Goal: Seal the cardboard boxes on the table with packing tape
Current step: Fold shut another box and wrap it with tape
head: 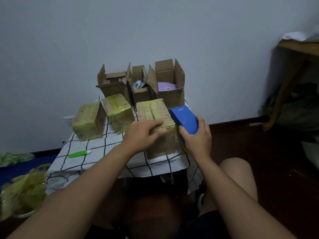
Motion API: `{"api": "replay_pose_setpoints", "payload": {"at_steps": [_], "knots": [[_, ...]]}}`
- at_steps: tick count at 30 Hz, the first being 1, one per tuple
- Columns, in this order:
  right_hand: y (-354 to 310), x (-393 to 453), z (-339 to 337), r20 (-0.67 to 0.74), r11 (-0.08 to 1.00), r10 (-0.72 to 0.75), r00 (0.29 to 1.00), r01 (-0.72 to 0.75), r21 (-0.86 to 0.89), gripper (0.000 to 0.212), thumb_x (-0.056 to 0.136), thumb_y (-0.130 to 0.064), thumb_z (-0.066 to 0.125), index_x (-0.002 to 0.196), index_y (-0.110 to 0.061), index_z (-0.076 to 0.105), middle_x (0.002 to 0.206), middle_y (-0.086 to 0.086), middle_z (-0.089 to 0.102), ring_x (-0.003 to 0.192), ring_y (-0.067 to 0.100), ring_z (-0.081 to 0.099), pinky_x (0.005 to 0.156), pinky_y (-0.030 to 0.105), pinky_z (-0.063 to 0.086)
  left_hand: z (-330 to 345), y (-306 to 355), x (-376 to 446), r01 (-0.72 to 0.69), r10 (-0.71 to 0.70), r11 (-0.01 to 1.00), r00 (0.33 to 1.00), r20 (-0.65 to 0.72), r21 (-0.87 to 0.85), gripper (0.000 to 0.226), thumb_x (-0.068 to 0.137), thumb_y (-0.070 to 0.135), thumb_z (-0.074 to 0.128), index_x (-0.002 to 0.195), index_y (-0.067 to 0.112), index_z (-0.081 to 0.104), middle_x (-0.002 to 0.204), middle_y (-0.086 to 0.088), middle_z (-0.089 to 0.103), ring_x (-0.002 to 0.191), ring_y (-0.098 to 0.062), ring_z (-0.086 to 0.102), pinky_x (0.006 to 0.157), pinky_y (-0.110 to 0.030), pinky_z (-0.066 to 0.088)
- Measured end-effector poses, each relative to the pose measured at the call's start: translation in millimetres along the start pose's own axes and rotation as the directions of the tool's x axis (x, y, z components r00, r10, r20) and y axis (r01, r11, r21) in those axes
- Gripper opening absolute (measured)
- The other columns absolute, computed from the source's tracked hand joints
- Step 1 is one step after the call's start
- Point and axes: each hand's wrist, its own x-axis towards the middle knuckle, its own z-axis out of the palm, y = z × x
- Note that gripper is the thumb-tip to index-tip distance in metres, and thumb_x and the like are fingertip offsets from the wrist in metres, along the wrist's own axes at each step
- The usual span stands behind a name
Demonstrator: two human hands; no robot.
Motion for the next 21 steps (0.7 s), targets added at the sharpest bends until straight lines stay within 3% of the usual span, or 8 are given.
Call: {"api": "replay_pose_setpoints", "payload": {"at_steps": [2, 11, 21], "knots": [[-1, 0, 0, -0.002, 1.0, 0.002, 1.0, -0.002, 0.0, 0.065, 0.085, -0.043, 0.071, 0.141, -0.026, 0.042, 0.111, -0.001, 0.042, 0.092, 0.016, 0.044, 0.075, 0.03, 0.039, -2, -5, 2, 0.029, -0.029, 0.997, 1.0, -0.005, -0.065, 0.04, 0.096, 0.053, 0.049, 0.13, 0.036, 0.062, 0.122, 0.01, 0.068, 0.111, -0.015, 0.061, 0.085, -0.031, 0.047], [1, 0, 1, -0.001, 1.0, -0.008, 1.0, 0.008, 0.01, 0.064, 0.085, -0.044, 0.071, 0.14, -0.027, 0.043, 0.11, 0.0, 0.043, 0.092, 0.016, 0.046, 0.075, 0.031, 0.039, 5, -11, -4, -0.158, 0.162, 0.984, 0.986, -0.036, 0.083, 0.048, 0.092, 0.053, 0.047, 0.128, 0.026, 0.065, 0.121, 0.006, 0.069, 0.105, -0.02, 0.068, 0.081, -0.036, 0.054], [1, -1, 1, 0.0, 1.0, 0.0, 1.0, 0.0, 0.009, 0.063, 0.086, -0.043, 0.07, 0.14, -0.027, 0.042, 0.111, 0.0, 0.043, 0.092, 0.016, 0.044, 0.076, 0.031, 0.039, 18, -10, -8, -0.181, 0.19, 0.979, 0.977, -0.092, 0.097, 0.045, 0.094, 0.04, 0.053, 0.132, 0.017, 0.061, 0.128, -0.001, 0.065, 0.115, -0.023, 0.063, 0.093, -0.043, 0.052]]}}
